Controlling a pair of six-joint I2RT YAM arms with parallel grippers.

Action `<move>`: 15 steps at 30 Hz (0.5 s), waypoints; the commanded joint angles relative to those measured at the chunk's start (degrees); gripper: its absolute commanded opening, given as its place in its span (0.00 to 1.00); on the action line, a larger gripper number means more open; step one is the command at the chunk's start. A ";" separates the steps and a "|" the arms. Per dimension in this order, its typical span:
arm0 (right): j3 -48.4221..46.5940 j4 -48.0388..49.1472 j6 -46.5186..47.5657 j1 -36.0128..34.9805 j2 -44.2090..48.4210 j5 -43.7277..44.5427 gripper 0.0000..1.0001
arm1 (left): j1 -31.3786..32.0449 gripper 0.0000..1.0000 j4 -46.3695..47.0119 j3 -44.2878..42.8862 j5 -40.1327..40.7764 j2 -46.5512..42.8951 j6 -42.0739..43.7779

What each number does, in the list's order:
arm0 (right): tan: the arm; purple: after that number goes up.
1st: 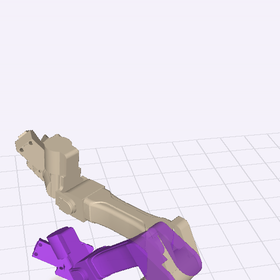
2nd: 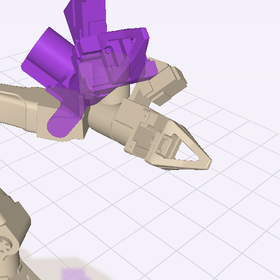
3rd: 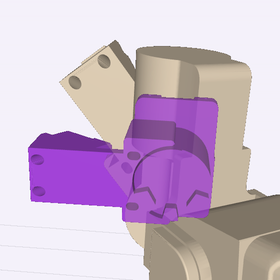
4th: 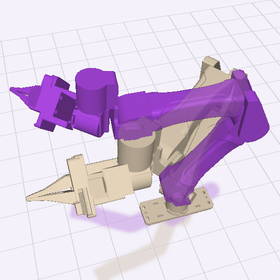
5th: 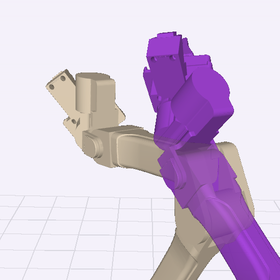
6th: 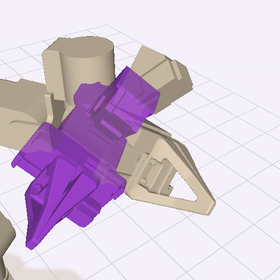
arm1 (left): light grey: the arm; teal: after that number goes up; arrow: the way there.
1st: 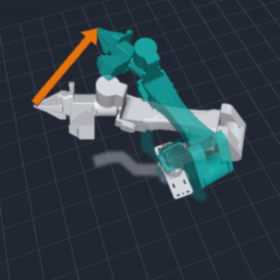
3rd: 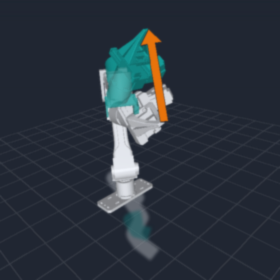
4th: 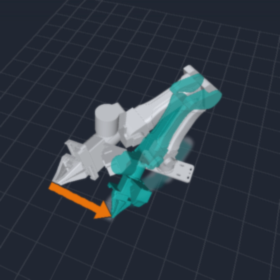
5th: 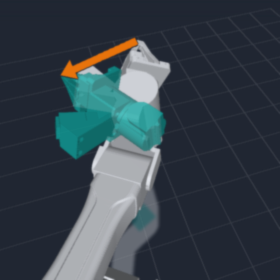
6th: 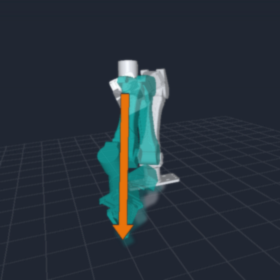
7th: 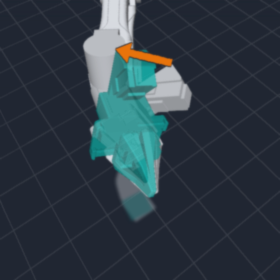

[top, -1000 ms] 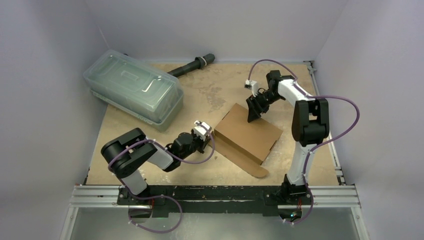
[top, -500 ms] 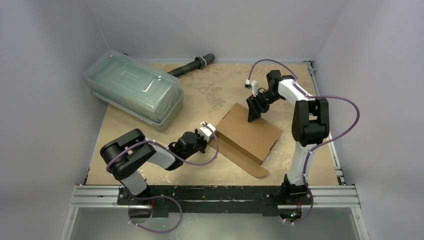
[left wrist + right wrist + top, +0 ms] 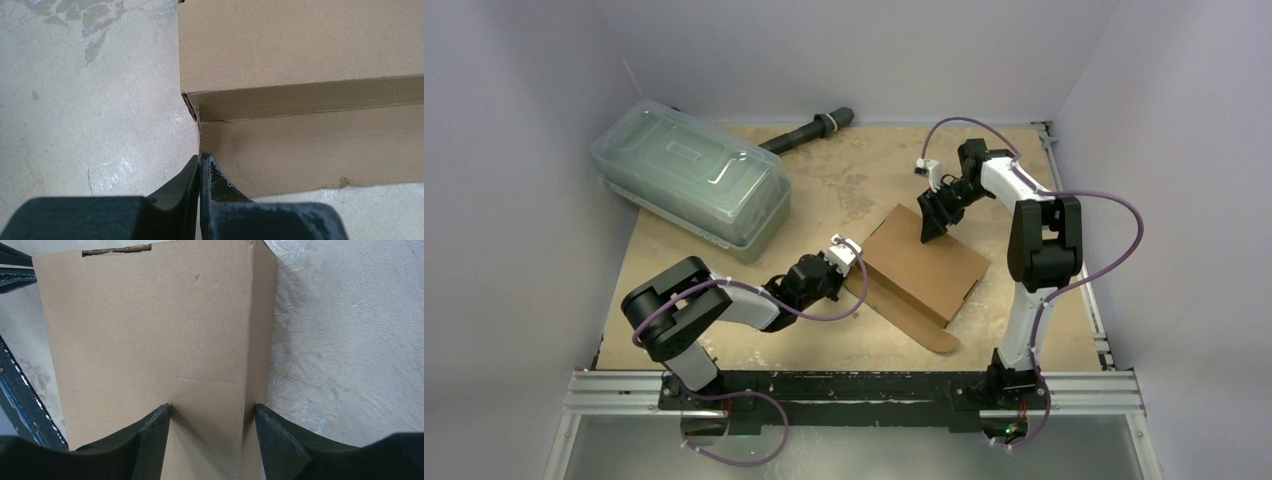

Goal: Fold the paper box

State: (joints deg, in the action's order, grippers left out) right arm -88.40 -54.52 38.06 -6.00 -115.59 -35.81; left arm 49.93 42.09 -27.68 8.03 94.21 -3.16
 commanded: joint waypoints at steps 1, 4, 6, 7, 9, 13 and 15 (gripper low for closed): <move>-0.72 2.12 1.31 -0.48 -1.55 3.42 0.64 | -0.69 0.00 -2.35 -2.64 -1.62 -1.26 -3.61; -0.84 2.06 1.39 -0.46 -1.48 3.49 0.64 | -1.42 0.00 -2.83 -2.83 -2.27 -1.44 -4.90; -0.81 2.04 1.40 -0.45 -1.57 3.47 0.64 | -1.95 0.00 -3.25 -2.92 -2.97 -1.57 -5.79; -0.81 2.06 1.40 -0.49 -1.57 3.47 0.64 | -2.05 0.00 -3.28 -3.02 -3.21 -1.74 -5.99; -0.81 2.10 1.40 -0.48 -1.58 3.47 0.64 | -2.28 0.00 -3.47 -3.14 -3.71 -1.75 -6.20; -0.90 1.98 1.40 -0.43 -1.65 3.42 0.64 | -2.37 0.00 -5.25 -4.39 -4.40 -1.82 -6.28; -1.00 1.84 1.44 -0.54 -1.58 3.46 0.64 | -2.46 0.00 -5.98 -5.00 -4.95 -1.91 -6.26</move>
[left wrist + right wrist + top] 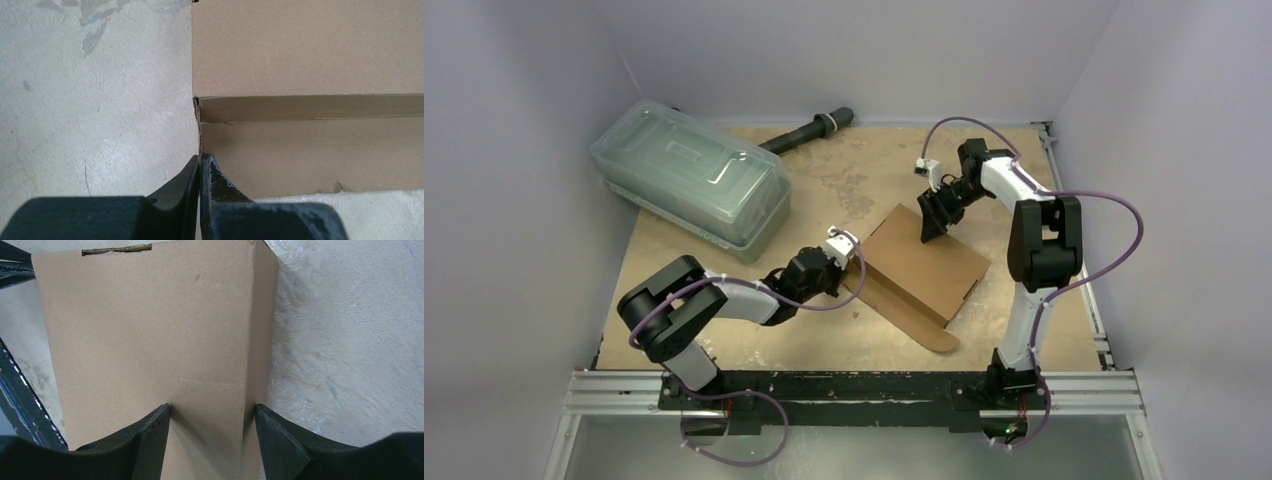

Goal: Fold the paper box

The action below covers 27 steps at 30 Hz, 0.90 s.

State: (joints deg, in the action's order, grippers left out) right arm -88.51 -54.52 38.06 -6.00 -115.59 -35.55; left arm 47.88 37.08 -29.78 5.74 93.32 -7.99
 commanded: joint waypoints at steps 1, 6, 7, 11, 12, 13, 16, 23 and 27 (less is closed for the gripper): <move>-0.96 1.79 1.48 -0.59 -1.59 3.14 0.64 | -0.39 0.00 -1.56 -3.33 -2.88 -1.03 -1.46; -1.10 1.40 1.82 -1.02 -1.41 3.12 0.64 | -0.66 0.00 -5.89 -6.33 -4.16 -1.21 -0.75; -1.07 1.36 1.90 -1.11 -1.40 2.98 0.64 | -0.86 0.00 -6.84 -6.91 -4.53 -1.29 -0.73; -1.10 1.11 2.36 -1.46 -0.98 2.60 0.64 | -1.85 0.00 -11.76 -10.37 -6.44 -1.56 -0.82; -1.13 1.10 2.43 -1.67 -0.90 2.46 0.64 | -2.17 0.00 -13.21 -11.38 -7.14 -1.56 -0.95; -1.06 1.04 2.49 -1.79 -0.78 2.36 0.64 | -2.63 0.00 -14.51 -12.30 -7.70 -1.56 -1.15; -1.04 0.93 2.79 -2.24 -0.54 2.36 0.64 | -4.00 0.00 -18.68 -15.85 -9.83 -0.79 -2.20; -1.23 1.06 2.55 -3.04 0.00 2.25 0.64 | -4.83 0.00 -27.92 -24.95 -12.47 2.94 -2.22; -1.30 1.98 1.09 -3.01 0.30 2.18 0.67 | -5.00 0.00 -29.40 -25.21 -10.84 2.77 -3.42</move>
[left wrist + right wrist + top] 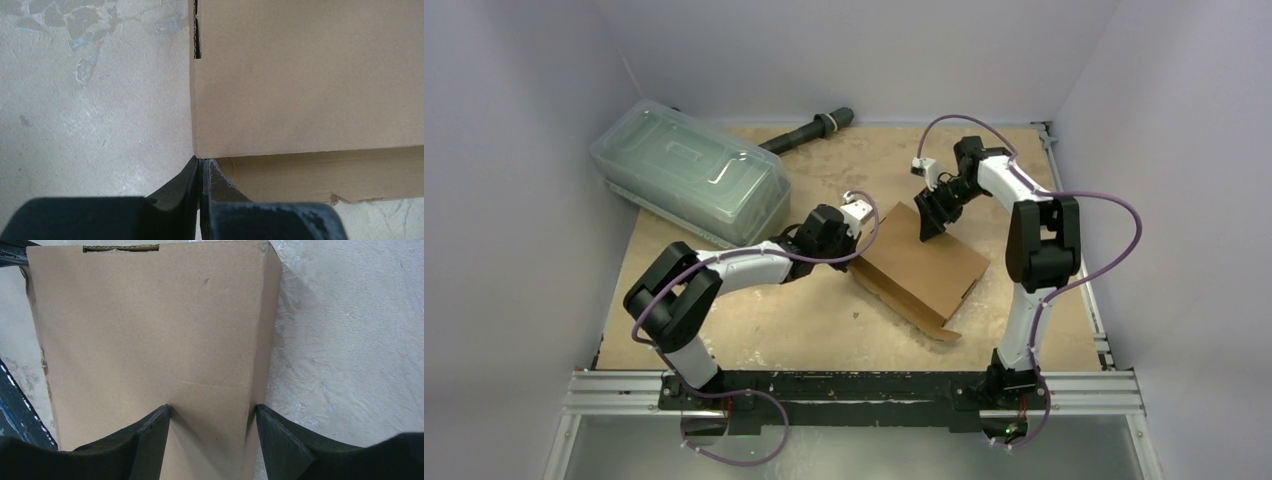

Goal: Fold the paper box

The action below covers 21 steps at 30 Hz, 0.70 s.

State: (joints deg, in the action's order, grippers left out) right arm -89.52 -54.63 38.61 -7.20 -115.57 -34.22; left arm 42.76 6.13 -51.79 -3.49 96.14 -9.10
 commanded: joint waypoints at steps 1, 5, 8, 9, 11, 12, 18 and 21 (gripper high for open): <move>-0.05 2.51 -0.01 -1.80 0.66 1.07 0.69 | -0.06 0.03 1.52 -2.82 -0.68 -0.78 -3.12; 0.10 3.48 -1.70 -1.53 2.46 1.52 0.74 | -0.60 0.27 0.74 -1.60 2.20 -5.77 -6.74; -0.40 3.77 -3.04 -1.26 3.96 1.00 0.80 | -0.88 0.40 -1.15 -1.84 3.30 -9.93 -8.01; -0.59 3.98 -3.55 -1.13 4.52 0.94 0.82 | -1.02 0.42 -1.52 -1.72 3.31 -11.97 -8.42; -0.90 4.33 -4.56 -0.76 5.75 0.71 0.85 | -1.49 0.45 -2.46 -0.96 3.31 -15.16 -9.28; -0.86 4.66 -5.00 -0.51 6.46 0.46 0.87 | -1.88 0.47 -2.78 -0.09 3.31 -17.08 -9.81; 2.35 6.96 -6.51 4.70 13.26 -2.52 0.91 | -2.86 0.62 1.87 15.55 0.03 -31.08 -22.35; 7.46 8.86 -5.10 8.43 18.75 -4.38 0.88 | -2.82 0.55 7.24 24.00 -5.88 -34.93 -31.93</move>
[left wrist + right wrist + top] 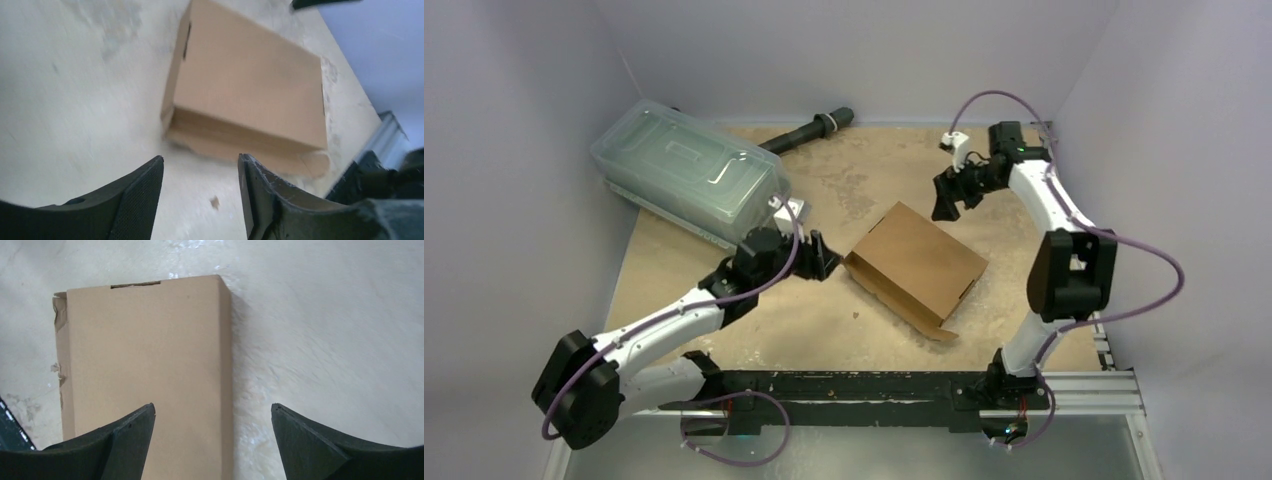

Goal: Fold the paper box

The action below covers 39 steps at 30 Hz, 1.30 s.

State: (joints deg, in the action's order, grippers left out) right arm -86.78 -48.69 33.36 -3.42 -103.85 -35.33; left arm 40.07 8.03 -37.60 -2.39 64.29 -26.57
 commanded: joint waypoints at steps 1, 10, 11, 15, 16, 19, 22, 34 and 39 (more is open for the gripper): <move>7.07 3.92 0.57 5.68 9.12 -2.79 0.87 | 0.04 0.49 7.46 12.20 -8.84 -3.72 -17.37; 26.74 15.87 0.56 8.12 18.95 9.64 0.54 | 10.99 0.24 9.10 4.80 -2.53 2.78 -24.37; 27.99 16.94 0.03 8.16 18.87 10.59 0.47 | 11.48 0.20 9.40 3.09 -2.41 5.41 -24.77; 30.73 19.05 -1.10 8.25 18.73 13.54 0.32 | 13.51 0.06 10.86 -1.65 -1.77 15.32 -26.60; 30.99 19.35 -1.11 8.30 18.96 13.89 0.31 | 13.84 0.03 10.50 -2.65 -1.63 17.37 -26.75; 30.58 18.53 -0.84 8.71 19.89 12.71 0.29 | 14.85 0.00 9.69 -4.83 -0.61 22.08 -26.30; 28.61 14.81 1.13 9.57 20.56 7.88 0.30 | 15.33 0.00 7.15 -7.76 0.00 25.92 -24.92; 26.97 17.46 -0.25 12.17 18.47 17.03 0.28 | 15.56 0.00 5.65 -14.45 0.47 34.55 -22.92; 28.79 13.80 3.29 12.08 16.70 16.50 0.22 | 15.56 0.00 5.21 -15.57 0.31 36.39 -22.40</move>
State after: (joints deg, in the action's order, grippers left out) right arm -58.67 -33.10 33.91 8.69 -86.74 -20.60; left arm 55.44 13.61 -50.72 -2.55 99.29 -50.50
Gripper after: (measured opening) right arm 0.235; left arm 0.003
